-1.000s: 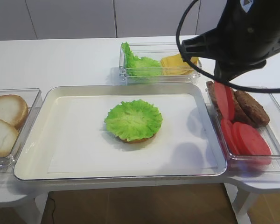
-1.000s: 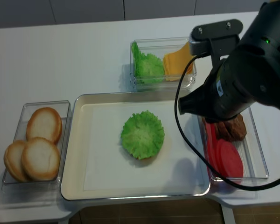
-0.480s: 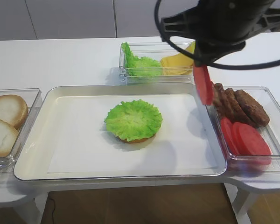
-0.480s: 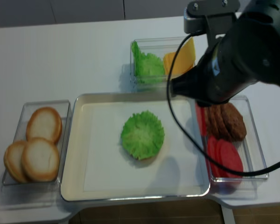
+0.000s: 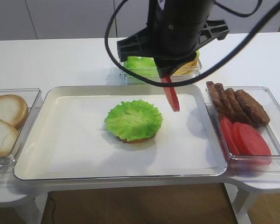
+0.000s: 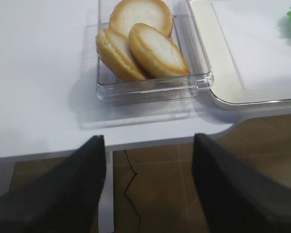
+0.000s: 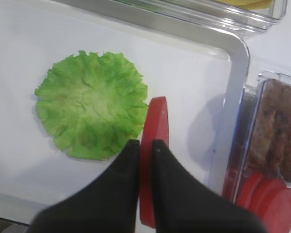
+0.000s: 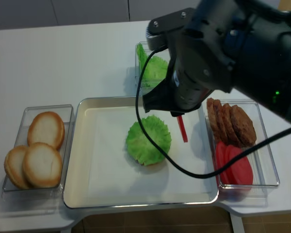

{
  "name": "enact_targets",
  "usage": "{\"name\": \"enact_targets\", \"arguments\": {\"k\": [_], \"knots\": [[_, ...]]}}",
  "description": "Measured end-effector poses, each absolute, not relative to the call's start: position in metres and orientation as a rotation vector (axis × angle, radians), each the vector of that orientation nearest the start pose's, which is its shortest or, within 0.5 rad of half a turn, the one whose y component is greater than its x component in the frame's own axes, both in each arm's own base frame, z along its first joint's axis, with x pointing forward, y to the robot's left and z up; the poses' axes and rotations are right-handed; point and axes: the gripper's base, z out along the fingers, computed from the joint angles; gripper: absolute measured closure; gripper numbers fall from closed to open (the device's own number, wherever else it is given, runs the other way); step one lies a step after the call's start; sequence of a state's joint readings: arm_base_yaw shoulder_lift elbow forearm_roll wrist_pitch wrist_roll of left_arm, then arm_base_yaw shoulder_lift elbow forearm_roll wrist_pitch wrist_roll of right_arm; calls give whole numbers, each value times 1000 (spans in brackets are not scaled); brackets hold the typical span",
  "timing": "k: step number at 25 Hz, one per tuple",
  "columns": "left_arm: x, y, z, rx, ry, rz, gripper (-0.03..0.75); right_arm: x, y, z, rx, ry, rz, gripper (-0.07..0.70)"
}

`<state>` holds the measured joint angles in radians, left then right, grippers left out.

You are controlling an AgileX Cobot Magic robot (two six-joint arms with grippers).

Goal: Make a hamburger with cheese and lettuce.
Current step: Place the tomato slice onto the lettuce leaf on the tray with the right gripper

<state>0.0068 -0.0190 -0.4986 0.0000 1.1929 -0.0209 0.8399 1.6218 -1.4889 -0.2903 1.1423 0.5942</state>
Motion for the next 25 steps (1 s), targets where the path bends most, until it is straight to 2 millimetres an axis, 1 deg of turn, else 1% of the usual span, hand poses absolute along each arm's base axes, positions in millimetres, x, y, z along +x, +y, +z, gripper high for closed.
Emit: {"name": "enact_targets", "arguments": {"k": [10, 13, 25], "knots": [[-14, 0, 266, -30, 2159, -8, 293, 264, 260, 317, -497, 2619, 37, 591], [-14, 0, 266, -30, 2159, -8, 293, 267, 264, 315, -510, 2615, 34, 592], [-14, 0, 266, -30, 2159, -8, 293, 277, 275, 291, -565, 2637, -2, 592]]}}
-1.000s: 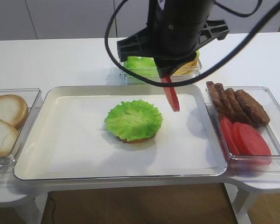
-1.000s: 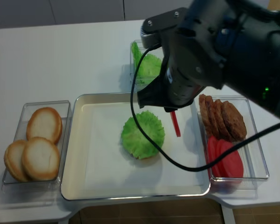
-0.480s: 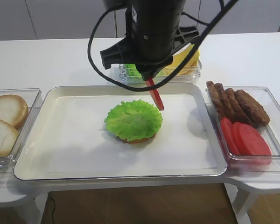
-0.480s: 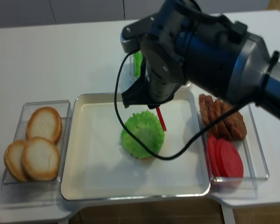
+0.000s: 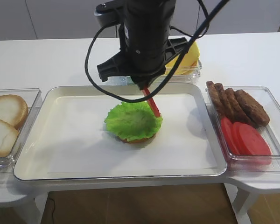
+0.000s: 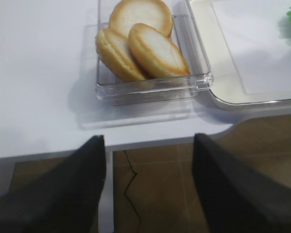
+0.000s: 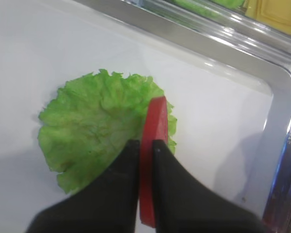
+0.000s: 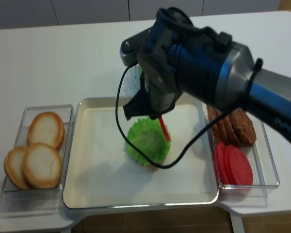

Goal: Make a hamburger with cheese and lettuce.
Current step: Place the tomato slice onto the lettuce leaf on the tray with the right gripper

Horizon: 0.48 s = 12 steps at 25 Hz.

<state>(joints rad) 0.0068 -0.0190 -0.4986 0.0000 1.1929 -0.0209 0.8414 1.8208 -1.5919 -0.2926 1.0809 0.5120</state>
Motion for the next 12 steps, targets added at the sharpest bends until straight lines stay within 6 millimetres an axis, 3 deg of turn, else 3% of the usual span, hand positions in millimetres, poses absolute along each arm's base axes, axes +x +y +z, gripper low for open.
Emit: {"name": "enact_targets", "arguments": {"k": [12], "knots": [[-14, 0, 266, -30, 2159, -8, 293, 284, 283, 275, -607, 2640, -11, 592]]}}
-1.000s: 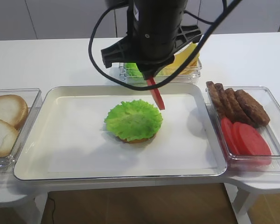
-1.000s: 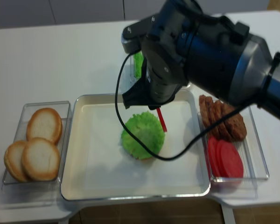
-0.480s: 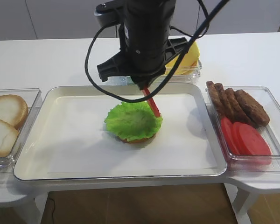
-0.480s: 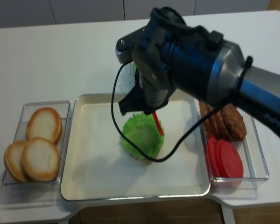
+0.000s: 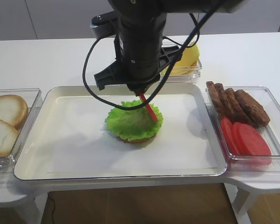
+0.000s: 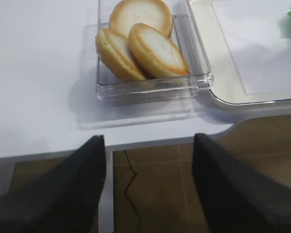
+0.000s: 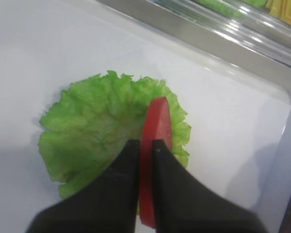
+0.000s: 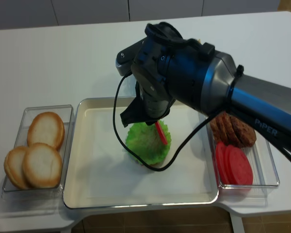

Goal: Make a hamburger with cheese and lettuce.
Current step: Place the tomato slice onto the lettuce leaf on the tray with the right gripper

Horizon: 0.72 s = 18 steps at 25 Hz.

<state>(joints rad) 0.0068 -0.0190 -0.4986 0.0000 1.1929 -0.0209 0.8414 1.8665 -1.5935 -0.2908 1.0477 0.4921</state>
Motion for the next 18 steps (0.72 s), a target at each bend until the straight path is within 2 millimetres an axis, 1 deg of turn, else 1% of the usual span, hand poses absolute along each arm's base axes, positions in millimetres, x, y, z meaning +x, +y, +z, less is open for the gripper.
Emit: {"name": "enact_targets", "arguments": {"k": [6, 10, 14, 18], "knots": [[-14, 0, 266, -30, 2159, -8, 293, 285, 286, 271, -608, 2640, 3, 591], [-14, 0, 266, -30, 2159, -8, 293, 285, 286, 272, -609, 2639, 4, 560], [-14, 0, 266, -30, 2159, -8, 293, 284, 286, 271, -604, 2648, 17, 488], [-14, 0, 266, -30, 2159, -8, 293, 283, 288, 271, -595, 2661, 41, 366]]}}
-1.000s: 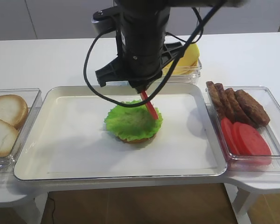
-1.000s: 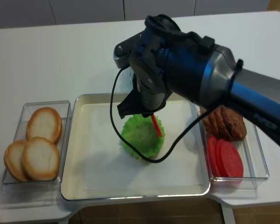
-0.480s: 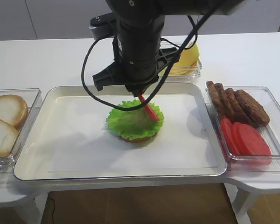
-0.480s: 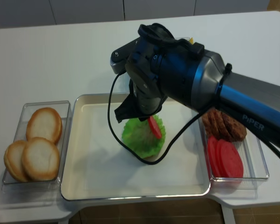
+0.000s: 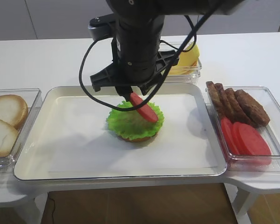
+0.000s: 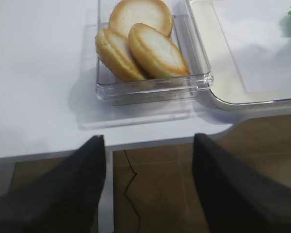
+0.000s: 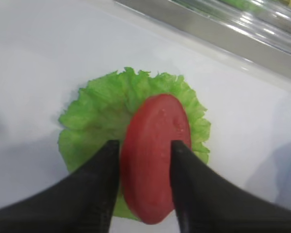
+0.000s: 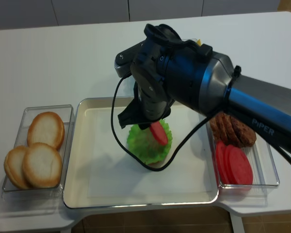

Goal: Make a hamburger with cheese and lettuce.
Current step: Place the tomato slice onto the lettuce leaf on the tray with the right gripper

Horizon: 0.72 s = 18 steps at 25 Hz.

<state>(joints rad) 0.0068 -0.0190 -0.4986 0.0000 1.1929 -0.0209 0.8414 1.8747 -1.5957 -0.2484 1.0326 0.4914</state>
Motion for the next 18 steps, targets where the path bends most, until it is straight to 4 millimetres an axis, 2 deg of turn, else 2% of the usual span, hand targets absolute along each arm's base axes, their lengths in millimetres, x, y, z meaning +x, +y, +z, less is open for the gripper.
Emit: {"name": "enact_targets", "arguments": {"k": [4, 7, 15, 18], "knots": [[-14, 0, 266, -30, 2159, -8, 293, 282, 289, 271, -587, 2673, 65, 241], [-14, 0, 266, -30, 2159, -8, 293, 281, 290, 271, -578, 2685, 84, 192], [-14, 0, 266, -30, 2159, -8, 293, 279, 289, 270, -628, 2698, 77, 179], [-14, 0, 266, -30, 2159, -8, 293, 281, 282, 276, -651, 2716, 148, 182]]}}
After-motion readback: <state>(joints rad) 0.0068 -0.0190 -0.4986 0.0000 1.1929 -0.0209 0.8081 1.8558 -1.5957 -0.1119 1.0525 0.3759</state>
